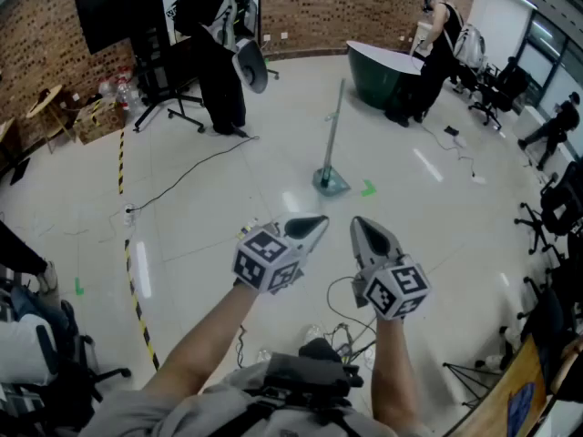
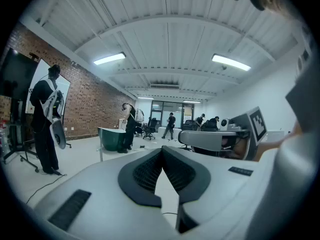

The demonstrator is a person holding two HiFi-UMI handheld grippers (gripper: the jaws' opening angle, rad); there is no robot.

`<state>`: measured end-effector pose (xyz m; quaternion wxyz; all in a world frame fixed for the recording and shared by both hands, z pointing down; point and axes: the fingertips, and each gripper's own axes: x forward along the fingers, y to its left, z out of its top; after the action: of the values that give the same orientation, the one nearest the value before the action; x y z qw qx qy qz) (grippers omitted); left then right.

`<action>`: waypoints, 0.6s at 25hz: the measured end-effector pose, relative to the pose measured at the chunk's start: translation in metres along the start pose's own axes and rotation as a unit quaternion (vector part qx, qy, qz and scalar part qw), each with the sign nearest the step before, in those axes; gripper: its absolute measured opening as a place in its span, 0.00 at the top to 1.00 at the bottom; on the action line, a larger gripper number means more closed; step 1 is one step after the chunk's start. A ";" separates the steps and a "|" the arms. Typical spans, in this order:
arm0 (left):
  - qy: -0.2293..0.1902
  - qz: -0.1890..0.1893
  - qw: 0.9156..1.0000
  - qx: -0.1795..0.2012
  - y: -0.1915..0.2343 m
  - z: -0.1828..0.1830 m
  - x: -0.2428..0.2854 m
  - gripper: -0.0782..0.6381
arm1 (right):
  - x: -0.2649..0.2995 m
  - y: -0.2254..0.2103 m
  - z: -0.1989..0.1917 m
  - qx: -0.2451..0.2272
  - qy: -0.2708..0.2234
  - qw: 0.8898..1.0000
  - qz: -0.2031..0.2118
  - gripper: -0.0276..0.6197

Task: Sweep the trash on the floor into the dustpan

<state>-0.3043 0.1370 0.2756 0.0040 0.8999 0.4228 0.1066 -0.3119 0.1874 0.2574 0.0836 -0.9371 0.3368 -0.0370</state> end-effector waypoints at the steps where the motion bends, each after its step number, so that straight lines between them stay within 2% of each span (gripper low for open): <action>1: 0.000 0.003 1.000 0.000 0.005 0.001 0.005 0.89 | 0.004 -0.004 0.001 0.000 -0.002 1.000 0.002 0.95; 5: -0.001 0.011 1.000 -0.002 0.026 0.003 0.034 0.89 | 0.022 -0.035 0.001 0.004 -0.004 1.000 0.005 0.95; 11: 0.001 0.027 0.999 -0.017 0.072 -0.003 0.109 0.89 | 0.066 -0.118 0.000 0.011 -0.018 1.000 0.015 0.95; 15: 0.004 0.041 0.999 -0.014 0.098 0.008 0.161 0.89 | 0.090 -0.175 0.007 0.021 -0.016 1.000 0.014 0.95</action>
<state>-0.1286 0.1969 0.3078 0.0109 0.9158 0.3843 0.1162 -0.1322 0.2635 0.2836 0.1088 -0.9308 0.3480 -0.0282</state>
